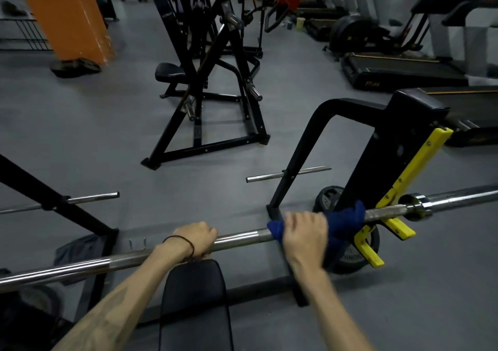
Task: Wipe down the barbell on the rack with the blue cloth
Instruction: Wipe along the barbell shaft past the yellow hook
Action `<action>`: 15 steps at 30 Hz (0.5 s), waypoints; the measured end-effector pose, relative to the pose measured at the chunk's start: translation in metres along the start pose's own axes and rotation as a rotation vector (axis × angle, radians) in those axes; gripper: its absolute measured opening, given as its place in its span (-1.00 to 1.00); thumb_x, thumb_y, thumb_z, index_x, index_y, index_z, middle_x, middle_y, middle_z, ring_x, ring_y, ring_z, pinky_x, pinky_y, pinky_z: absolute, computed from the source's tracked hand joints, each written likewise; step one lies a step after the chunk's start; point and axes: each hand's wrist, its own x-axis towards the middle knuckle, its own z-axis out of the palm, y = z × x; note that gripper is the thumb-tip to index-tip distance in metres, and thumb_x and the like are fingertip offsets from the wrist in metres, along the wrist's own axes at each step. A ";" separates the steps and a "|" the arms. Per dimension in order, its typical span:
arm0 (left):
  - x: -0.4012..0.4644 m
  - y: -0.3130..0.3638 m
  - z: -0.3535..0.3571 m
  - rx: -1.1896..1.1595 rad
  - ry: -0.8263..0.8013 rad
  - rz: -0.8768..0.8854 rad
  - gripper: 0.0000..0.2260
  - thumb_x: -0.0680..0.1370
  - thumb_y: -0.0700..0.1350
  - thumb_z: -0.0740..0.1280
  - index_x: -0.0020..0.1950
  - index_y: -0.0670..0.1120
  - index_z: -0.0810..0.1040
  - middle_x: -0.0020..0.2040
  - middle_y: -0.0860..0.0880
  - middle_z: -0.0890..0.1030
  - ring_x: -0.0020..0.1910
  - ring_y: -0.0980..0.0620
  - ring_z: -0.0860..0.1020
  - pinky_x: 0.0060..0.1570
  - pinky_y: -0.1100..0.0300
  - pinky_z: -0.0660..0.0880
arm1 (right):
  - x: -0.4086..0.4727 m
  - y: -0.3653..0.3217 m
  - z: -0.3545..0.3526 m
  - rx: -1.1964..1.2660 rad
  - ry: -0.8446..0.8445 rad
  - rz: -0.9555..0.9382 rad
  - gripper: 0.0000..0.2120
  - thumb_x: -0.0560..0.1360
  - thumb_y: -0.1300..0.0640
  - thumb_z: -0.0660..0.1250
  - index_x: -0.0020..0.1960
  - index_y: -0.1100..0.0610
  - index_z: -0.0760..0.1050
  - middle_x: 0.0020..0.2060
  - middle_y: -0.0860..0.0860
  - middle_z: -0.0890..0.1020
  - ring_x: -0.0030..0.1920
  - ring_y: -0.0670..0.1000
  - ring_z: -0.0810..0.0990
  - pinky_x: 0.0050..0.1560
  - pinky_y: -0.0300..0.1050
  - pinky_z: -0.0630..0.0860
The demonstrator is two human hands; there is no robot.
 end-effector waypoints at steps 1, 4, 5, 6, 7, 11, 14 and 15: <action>0.000 0.001 -0.004 -0.153 -0.069 -0.042 -0.67 0.66 -0.06 0.09 -0.18 -0.11 0.54 -0.37 -0.07 0.60 -0.47 -0.01 0.51 -0.40 0.21 0.42 | -0.013 -0.031 0.007 0.066 -0.004 -0.019 -0.65 0.66 -0.09 0.10 -0.10 0.06 0.54 -0.21 0.02 0.56 -0.13 0.09 0.48 0.15 0.11 0.43; 0.000 0.001 -0.004 -0.022 0.046 -0.014 -0.69 0.69 -0.06 0.10 0.05 -0.17 0.59 -0.25 -0.06 0.62 -0.34 -0.03 0.57 -0.31 0.15 0.46 | -0.055 -0.082 0.021 0.145 -0.131 -0.312 -0.62 0.68 -0.13 0.08 0.23 0.07 0.54 0.01 -0.02 0.59 0.06 0.03 0.50 0.35 0.03 0.36; -0.002 -0.001 0.003 0.135 0.167 0.014 -0.74 0.70 -0.07 0.12 0.21 -0.11 0.55 -0.11 -0.08 0.64 -0.18 -0.08 0.62 -0.24 0.10 0.46 | -0.053 -0.073 0.017 0.141 -0.164 -0.396 -0.59 0.69 -0.14 0.05 0.30 0.06 0.50 0.07 -0.04 0.58 0.11 0.00 0.49 0.39 -0.02 0.31; -0.004 -0.003 0.014 0.235 0.333 0.058 -0.77 0.69 -0.07 0.17 0.27 -0.04 0.55 -0.07 -0.11 0.66 -0.12 -0.14 0.65 -0.26 0.08 0.42 | -0.044 -0.053 0.011 0.127 -0.156 -0.433 -0.58 0.69 -0.15 0.05 0.33 0.06 0.49 0.08 -0.04 0.57 0.12 0.00 0.49 0.38 -0.04 0.29; -0.013 -0.004 0.022 0.285 0.420 0.050 -0.83 0.66 -0.07 0.26 0.17 -0.01 0.62 -0.17 -0.12 0.66 -0.24 -0.16 0.66 -0.37 0.10 0.39 | -0.034 -0.026 0.005 0.099 -0.148 -0.418 -0.57 0.69 -0.16 0.04 0.33 0.07 0.50 0.08 -0.03 0.58 0.12 0.01 0.50 0.37 -0.04 0.29; -0.017 -0.020 0.063 0.094 0.845 0.178 -0.65 0.61 -0.02 0.18 -0.35 -0.05 0.48 -0.47 -0.04 0.46 -0.51 -0.15 0.47 -0.43 0.03 0.40 | 0.000 0.055 -0.016 -0.084 -0.043 -0.164 -0.57 0.69 -0.08 0.01 0.18 0.12 0.57 0.04 0.03 0.60 0.13 0.12 0.54 0.47 0.09 0.25; -0.013 -0.011 0.063 0.119 0.916 0.142 -0.71 0.62 0.00 0.17 -0.23 -0.03 0.55 -0.35 0.00 0.51 -0.35 -0.09 0.50 -0.20 0.02 0.37 | -0.018 -0.007 0.003 0.062 0.000 -0.034 -0.69 0.69 0.01 0.07 0.04 0.10 0.56 -0.06 0.02 0.57 0.05 0.12 0.54 0.56 0.15 0.15; -0.011 -0.009 0.061 0.092 0.917 0.102 -0.70 0.62 0.02 0.17 -0.20 -0.04 0.58 -0.34 0.00 0.54 -0.34 -0.08 0.52 -0.22 0.01 0.41 | -0.030 -0.039 0.011 0.145 -0.026 -0.102 -0.72 0.69 0.02 0.09 0.08 0.09 0.55 -0.04 0.01 0.56 0.06 0.11 0.55 0.55 0.15 0.17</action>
